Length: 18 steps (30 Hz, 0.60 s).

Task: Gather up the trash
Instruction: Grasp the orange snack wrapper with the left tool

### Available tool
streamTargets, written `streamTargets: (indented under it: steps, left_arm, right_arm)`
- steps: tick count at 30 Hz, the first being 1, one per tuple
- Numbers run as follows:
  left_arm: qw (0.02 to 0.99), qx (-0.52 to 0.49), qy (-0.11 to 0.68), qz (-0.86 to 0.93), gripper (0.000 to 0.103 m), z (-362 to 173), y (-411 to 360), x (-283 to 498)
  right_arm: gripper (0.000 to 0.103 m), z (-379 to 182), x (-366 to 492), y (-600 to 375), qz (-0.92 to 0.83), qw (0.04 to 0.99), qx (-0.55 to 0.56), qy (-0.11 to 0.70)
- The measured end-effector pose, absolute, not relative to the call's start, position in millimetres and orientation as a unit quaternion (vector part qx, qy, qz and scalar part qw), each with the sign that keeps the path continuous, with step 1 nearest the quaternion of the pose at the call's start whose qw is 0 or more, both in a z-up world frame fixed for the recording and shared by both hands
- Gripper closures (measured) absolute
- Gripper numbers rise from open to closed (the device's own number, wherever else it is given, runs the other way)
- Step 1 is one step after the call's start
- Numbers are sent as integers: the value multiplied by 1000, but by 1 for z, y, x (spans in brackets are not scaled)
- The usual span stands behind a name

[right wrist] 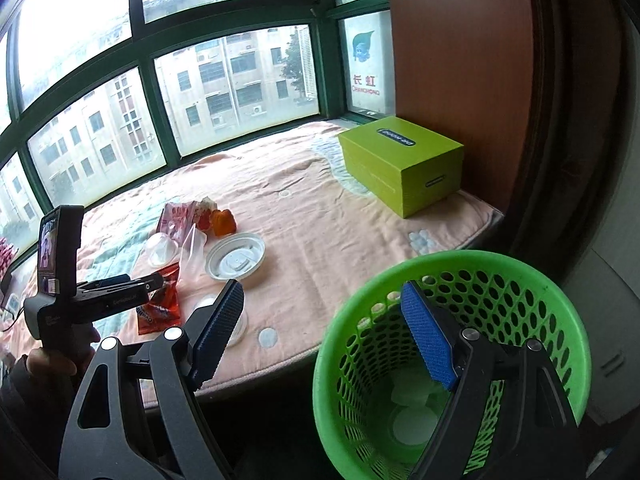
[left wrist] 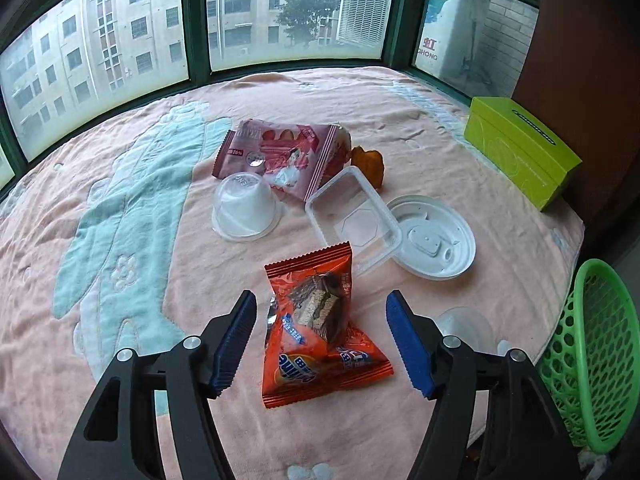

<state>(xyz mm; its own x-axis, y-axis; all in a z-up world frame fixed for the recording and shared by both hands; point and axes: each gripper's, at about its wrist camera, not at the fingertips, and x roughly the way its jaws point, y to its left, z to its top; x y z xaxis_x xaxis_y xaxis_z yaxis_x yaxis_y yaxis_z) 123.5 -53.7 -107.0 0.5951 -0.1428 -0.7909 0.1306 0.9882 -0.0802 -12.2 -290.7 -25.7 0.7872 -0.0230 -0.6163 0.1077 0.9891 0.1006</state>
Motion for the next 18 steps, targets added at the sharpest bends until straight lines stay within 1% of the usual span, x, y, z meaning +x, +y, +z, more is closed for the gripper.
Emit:
streamTargets:
  steps: [7,8,10,12,15,16,18]
  left_arm:
    - [882,-7,466,-71,38,-127,-54,137]
    - [880,-9,469,-73,40,-129,-54,138]
    - [876,-15,475,-80,53,-132,-52,140]
    - [873,-19,479,-86,61,-135,-50,141]
    - [873,-23,479,-90,69,-136,-47,140]
    - [873,-24,478,-91,75,-136,-46,140]
    - [874,-27,476,-91,79,-134,-44,138]
  right_arm:
    - [23,-37,6,-272,-9,938,56,343]
    - [23,-39,8,-269,-5,937,55,345]
    - [23,-43,11,-264,3,935,51,350]
    - [23,-47,14,-258,10,934,48,355]
    - [23,-53,20,-250,23,930,43,364]
    - [23,-56,22,-246,27,929,41,366]
    - [23,-61,26,-239,36,927,36,371]
